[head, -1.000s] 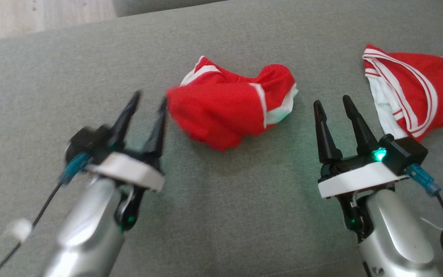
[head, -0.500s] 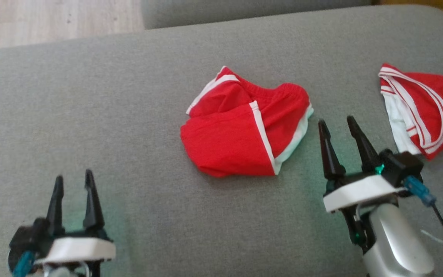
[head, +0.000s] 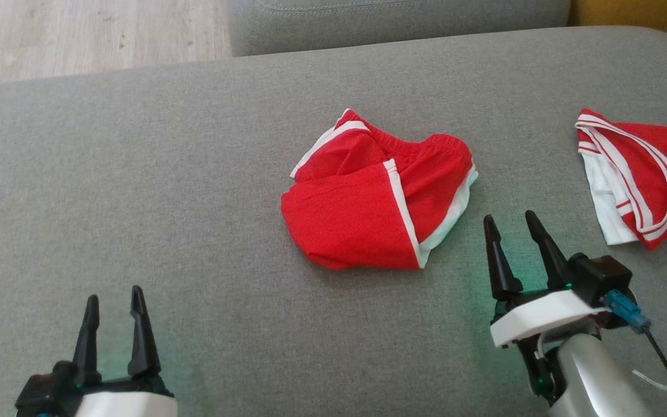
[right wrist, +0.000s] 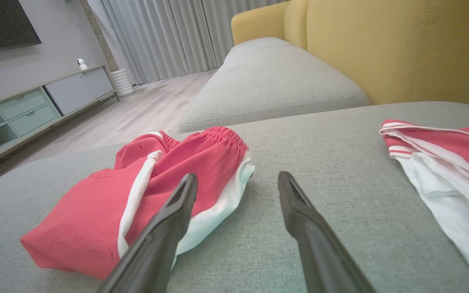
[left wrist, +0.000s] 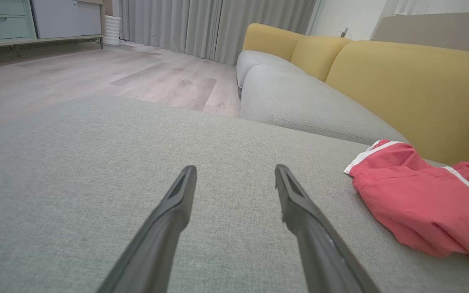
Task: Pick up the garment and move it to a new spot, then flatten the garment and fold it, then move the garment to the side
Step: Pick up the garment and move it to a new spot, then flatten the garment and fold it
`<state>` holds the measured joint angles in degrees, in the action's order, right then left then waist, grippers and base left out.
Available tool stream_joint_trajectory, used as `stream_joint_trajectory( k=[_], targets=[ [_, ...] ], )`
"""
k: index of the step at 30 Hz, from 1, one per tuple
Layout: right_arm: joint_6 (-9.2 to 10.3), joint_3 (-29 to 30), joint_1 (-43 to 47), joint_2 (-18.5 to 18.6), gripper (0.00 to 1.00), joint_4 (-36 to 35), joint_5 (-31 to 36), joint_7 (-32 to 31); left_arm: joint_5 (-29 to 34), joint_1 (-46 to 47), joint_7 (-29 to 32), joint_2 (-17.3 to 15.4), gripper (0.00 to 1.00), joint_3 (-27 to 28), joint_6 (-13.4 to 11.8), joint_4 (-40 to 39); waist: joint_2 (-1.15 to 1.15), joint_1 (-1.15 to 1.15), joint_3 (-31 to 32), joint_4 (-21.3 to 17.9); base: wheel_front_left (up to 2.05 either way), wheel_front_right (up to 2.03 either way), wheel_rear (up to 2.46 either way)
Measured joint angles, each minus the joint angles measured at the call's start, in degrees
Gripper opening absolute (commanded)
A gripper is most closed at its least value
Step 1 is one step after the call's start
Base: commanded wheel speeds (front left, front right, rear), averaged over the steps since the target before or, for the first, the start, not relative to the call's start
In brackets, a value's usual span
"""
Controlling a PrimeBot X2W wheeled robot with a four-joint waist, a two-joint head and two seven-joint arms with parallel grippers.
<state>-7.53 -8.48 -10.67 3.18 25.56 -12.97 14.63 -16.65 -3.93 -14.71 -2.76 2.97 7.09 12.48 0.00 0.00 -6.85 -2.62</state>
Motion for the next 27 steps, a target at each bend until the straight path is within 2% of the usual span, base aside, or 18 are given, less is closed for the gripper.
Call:
stream_joint_trajectory(
  k=[5, 8, 15, 20, 26, 27],
  targets=[
    [0.0, -3.8, -0.6, 0.0, 1.0, 0.4, -2.4, 0.0, -0.2, 0.2, 0.0, 0.0, 1.0, -1.5, 0.0, 0.0, 0.0, 0.0, -0.2, 0.5, 0.0, 0.0, 0.0],
    [0.0, -7.9, -1.6, 0.0, 1.0, 3.4, -4.5, 0.0, -0.5, 0.3, 0.0, 0.0, 1.0, -2.4, 0.0, 0.3, 0.0, 0.0, -0.4, 1.3, 0.0, 0.0, 0.0],
    [0.0, -13.0, -8.8, 0.0, 1.0, 10.0, -7.7, 0.0, -2.0, 2.6, 0.0, 0.0, 1.0, -5.2, 0.1, 0.8, 0.0, 0.0, -1.5, 4.5, 0.0, 0.0, 0.0],
    [0.0, -15.4, -10.6, 0.0, 1.0, 13.9, -9.1, 0.0, -2.6, 2.8, 0.0, 0.0, 1.0, -6.3, 0.1, 1.3, 0.0, 0.0, -2.0, 6.4, 0.0, 0.0, 0.0],
    [0.0, -16.9, -12.7, 0.0, 1.0, 15.3, -10.3, 0.0, -3.5, 2.8, 0.0, 0.0, 1.0, -6.7, 0.1, 1.6, 0.0, 0.0, -2.8, 7.9, 0.0, 0.0, 0.0],
    [0.0, -17.2, -13.2, 0.0, 0.94, 15.3, -10.3, 0.0, -3.5, 2.8, 0.0, 0.0, 1.0, -6.7, 0.1, 1.6, 0.0, 0.0, -3.0, 8.0, 0.0, 0.0, 0.0]
  ],
)
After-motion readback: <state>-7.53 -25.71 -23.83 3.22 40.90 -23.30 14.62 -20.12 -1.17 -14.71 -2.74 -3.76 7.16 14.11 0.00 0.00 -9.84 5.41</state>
